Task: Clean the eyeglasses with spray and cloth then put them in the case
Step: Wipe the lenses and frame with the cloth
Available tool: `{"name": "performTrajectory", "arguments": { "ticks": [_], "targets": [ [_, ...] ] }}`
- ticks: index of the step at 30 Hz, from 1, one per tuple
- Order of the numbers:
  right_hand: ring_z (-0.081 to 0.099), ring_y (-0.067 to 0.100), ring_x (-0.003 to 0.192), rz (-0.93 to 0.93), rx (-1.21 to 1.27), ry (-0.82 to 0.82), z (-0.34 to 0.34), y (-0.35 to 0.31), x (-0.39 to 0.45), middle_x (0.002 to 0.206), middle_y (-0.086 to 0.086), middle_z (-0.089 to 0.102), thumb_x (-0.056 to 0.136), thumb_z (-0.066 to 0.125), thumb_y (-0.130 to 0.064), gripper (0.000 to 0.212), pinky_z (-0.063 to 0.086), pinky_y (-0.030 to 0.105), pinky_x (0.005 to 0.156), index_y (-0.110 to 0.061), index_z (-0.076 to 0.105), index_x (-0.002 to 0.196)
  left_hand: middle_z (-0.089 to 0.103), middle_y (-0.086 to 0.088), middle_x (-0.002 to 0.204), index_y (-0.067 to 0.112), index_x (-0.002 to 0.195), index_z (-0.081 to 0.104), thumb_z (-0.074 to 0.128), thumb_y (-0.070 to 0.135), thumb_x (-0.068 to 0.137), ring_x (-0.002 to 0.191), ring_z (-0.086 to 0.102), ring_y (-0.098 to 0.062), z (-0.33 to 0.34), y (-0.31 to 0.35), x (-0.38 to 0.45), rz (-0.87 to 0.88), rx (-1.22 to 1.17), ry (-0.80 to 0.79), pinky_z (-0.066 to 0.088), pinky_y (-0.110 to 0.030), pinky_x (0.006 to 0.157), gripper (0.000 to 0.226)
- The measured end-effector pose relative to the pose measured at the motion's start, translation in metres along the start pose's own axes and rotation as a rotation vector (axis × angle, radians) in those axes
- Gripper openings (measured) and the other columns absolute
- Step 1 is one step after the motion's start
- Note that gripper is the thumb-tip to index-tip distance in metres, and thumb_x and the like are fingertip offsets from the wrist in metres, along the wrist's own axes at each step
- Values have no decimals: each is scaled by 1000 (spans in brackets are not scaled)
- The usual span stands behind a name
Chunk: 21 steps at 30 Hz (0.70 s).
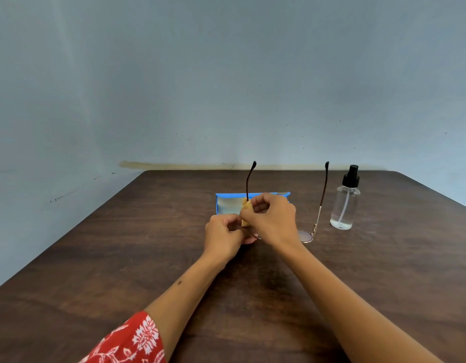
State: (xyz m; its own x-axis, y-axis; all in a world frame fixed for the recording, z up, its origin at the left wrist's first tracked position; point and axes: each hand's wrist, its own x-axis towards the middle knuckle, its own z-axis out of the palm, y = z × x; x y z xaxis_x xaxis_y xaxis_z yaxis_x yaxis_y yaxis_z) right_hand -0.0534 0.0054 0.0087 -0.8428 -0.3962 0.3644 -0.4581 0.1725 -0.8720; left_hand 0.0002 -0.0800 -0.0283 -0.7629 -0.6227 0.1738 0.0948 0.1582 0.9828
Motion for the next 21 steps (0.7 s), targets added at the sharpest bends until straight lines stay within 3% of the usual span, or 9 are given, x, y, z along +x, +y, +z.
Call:
{"name": "performTrajectory", "arguments": {
  "ticks": [8,13,16,21],
  "targets": [
    [65,6,61,-85,89,111,-9,-23,6,63,-1,69,74,71,-19,8,49,13,60,-12,68,73,71,-13,71,7,71,69,74,-2,73,67,70,-19,1,3,-1,-6,-19,-5,57,-24,62,10],
    [62,0,56,-115,163,182,-18,-43,7,59,-7,66,71,71,-13,7,54,23,68,-17,66,69,69,-10,68,7,67,68,75,-2,72,62,69,-17,2,3,-1,-3,-41,-3,56,-21,58,12],
    [68,9,58,-121,237,205,-23,-53,7,59,-3,68,73,72,-16,6,57,32,73,-14,67,72,70,-12,72,4,72,69,74,-1,73,66,70,-18,2,4,-1,-14,-34,-5,57,-21,59,7],
    [69,14,63,-153,293,228,-32,-69,9,65,-1,70,74,73,-17,7,57,37,73,-13,68,74,71,-14,73,4,74,70,75,-1,73,67,70,-19,1,4,-1,-29,-34,0,58,-22,60,7]
  ]
}}
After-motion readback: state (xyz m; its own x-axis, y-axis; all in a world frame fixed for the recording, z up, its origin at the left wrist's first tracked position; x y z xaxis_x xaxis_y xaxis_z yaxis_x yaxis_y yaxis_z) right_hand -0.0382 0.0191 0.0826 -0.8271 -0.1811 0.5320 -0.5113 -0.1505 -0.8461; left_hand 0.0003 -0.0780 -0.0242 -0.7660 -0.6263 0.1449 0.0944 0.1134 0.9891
